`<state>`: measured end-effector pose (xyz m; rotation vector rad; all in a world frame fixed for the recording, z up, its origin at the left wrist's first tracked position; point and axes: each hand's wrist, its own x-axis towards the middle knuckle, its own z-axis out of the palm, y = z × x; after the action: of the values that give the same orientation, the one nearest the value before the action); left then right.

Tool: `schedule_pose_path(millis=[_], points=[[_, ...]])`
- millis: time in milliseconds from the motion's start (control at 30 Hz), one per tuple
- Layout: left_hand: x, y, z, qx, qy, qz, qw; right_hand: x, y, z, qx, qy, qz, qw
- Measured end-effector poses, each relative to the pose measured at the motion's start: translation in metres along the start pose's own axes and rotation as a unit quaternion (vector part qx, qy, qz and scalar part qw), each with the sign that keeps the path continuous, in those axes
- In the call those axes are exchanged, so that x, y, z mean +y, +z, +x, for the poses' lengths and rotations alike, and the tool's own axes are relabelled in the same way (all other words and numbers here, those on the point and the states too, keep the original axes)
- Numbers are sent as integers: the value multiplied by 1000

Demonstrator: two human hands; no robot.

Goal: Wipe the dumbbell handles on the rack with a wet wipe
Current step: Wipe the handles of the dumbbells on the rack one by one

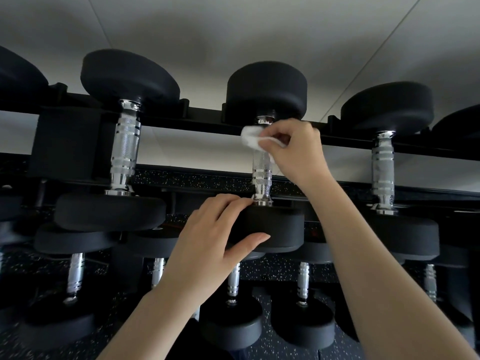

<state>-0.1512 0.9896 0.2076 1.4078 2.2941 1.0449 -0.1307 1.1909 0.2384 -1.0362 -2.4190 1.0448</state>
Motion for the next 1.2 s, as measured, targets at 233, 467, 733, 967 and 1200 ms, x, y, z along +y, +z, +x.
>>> schedule_pose_path(millis=[233, 467, 733, 967, 1200], points=[[0, -1, -2, 15, -3, 2, 1000, 7, -15, -43, -165, -39, -47, 984], [1, -4, -3, 36, 7, 17, 999, 8, -25, -45, -245, -35, -53, 967], [1, -7, 3, 18, 8, 15, 1000, 23, -30, -48, -233, 33, -2, 972], [2, -3, 6, 15, 8, -5, 1000, 33, -15, -59, -130, 89, 108, 982], [0, 1, 5, 25, 10, -8, 1000, 33, -2, -53, -11, 122, 205, 971]])
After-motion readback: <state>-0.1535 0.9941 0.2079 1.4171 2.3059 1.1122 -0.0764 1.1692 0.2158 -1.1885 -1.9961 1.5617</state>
